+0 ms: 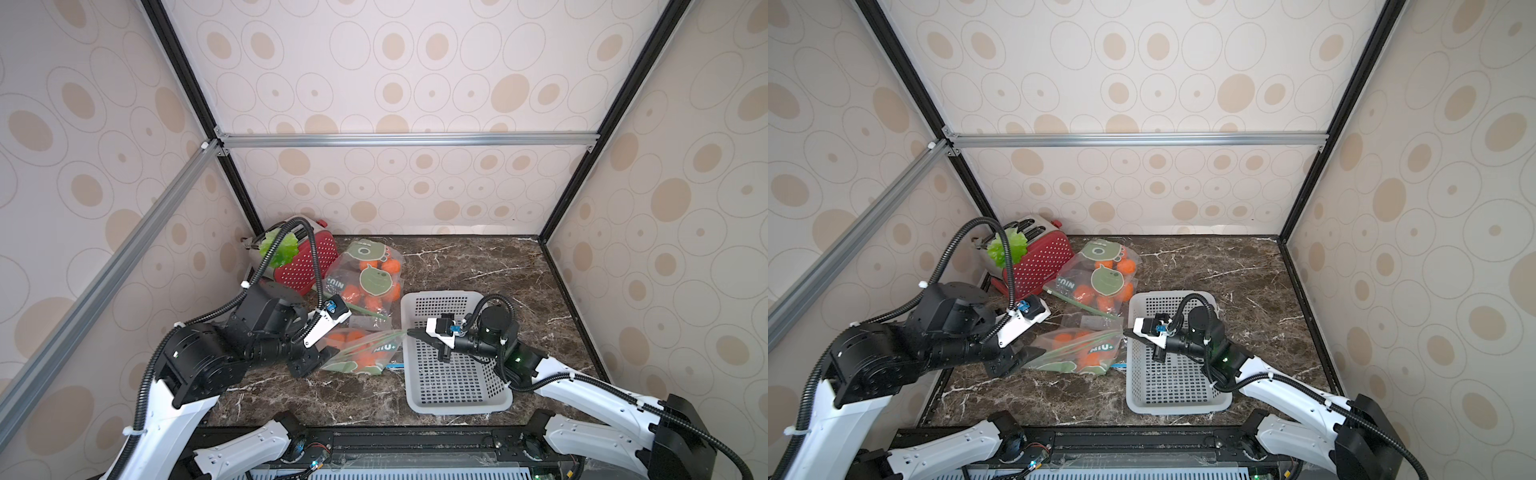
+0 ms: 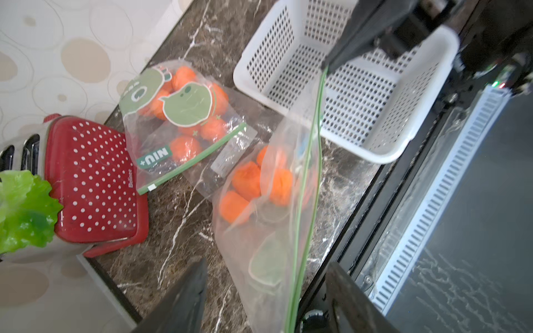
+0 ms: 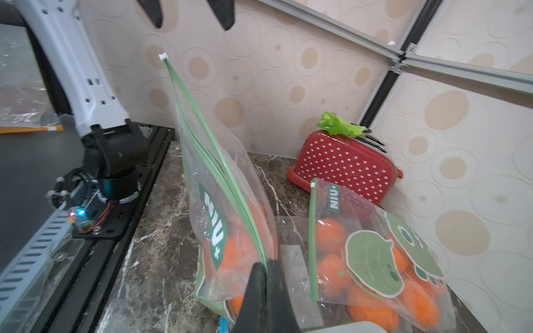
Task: Open the zip-top bag and take out the orange
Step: Unzip the zipper on the zipper food storage bag, then adjust the zipper food storage bag at the center of the board.
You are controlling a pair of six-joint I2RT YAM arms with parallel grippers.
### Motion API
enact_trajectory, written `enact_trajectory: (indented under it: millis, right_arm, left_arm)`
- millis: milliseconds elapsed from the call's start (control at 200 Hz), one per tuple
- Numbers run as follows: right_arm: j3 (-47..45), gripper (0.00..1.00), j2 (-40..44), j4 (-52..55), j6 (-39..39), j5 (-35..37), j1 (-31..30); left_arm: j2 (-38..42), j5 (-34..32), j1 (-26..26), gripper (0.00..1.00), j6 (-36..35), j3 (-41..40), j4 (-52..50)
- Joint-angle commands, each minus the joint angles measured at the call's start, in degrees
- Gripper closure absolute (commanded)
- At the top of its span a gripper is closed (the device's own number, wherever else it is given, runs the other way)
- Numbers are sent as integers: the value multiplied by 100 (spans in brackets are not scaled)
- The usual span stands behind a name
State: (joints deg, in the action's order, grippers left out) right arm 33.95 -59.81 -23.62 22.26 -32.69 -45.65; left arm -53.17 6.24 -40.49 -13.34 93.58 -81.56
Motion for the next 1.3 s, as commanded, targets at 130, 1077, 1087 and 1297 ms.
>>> enact_trajectory:
  millis: [130, 1077, 1087, 1297]
  right_arm:
    - [256, 100, 106, 577, 413, -458, -148]
    - [54, 100, 55, 208, 104, -201, -157]
    - [53, 100, 57, 206, 105, -196, -158]
    - [-20, 46, 237, -403, -803, 582, -163]
  left_arm:
    - [160, 709, 32, 45, 66, -466, 141]
    - [-417, 1070, -128, 65, 165, -1938, 889]
    - [-412, 1069, -131, 66, 165, -1939, 894]
    - [-354, -677, -160, 100, 1223, -1870, 1896]
